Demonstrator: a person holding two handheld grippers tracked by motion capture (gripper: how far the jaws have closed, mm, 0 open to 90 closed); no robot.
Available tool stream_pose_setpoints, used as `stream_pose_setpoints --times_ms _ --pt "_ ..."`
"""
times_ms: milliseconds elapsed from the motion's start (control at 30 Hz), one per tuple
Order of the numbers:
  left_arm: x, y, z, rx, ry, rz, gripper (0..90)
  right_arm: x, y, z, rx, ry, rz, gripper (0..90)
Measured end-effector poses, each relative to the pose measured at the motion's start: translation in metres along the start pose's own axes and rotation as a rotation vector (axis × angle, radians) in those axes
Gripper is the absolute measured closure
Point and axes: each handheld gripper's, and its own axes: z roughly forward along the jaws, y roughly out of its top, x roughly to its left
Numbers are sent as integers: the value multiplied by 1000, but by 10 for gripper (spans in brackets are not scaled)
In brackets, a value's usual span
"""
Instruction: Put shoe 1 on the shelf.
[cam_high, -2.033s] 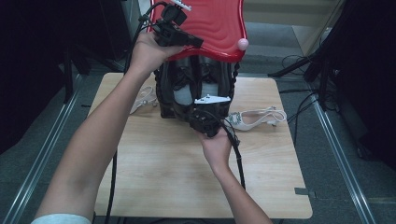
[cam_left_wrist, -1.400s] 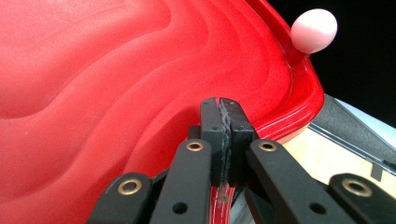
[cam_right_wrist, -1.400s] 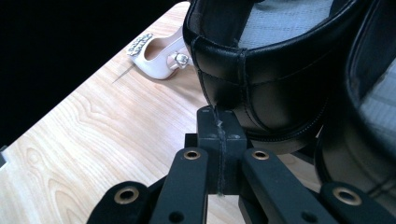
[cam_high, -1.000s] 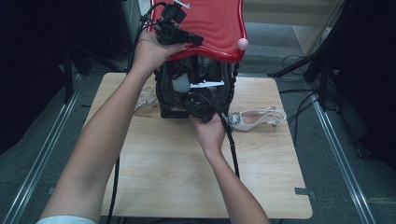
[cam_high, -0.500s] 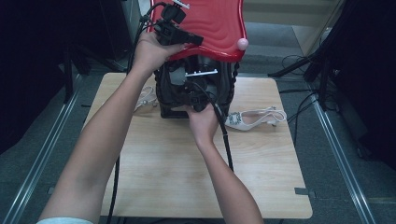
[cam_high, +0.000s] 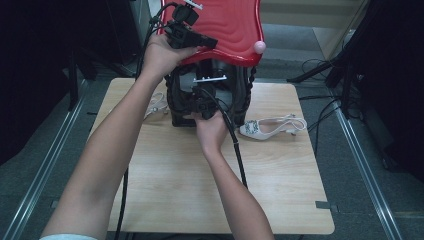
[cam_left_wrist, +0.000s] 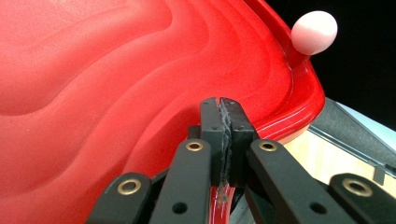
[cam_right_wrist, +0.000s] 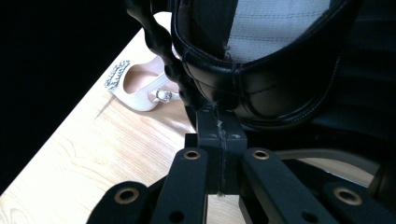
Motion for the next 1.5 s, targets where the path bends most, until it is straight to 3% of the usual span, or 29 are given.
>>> stream_pose_setpoints --times_ms 267,567,667,867,1000,1200,1333,1500 --pt "0 0 0 0 -2 1 889 6 -10 -22 -60 50 -51 900" --pt "0 0 0 -2 -1 0 886 -4 -37 -48 -81 112 -97 900" --pt "0 0 0 -4 -2 0 885 -14 -46 -58 -82 168 -61 900" --pt "0 0 0 -5 -2 -1 883 -34 -62 -74 -81 143 -98 900" --pt "0 -1 0 -5 -1 -1 883 -52 -71 -81 -75 149 -74 900" --pt "0 0 0 -6 -2 -1 880 -75 -76 -87 -81 121 -32 900" --pt "1 -1 0 -6 -3 -1 878 -79 -73 -85 -82 148 -35 900" --pt "0 -1 0 -7 -2 -3 876 -74 -71 -81 -92 132 -32 900"
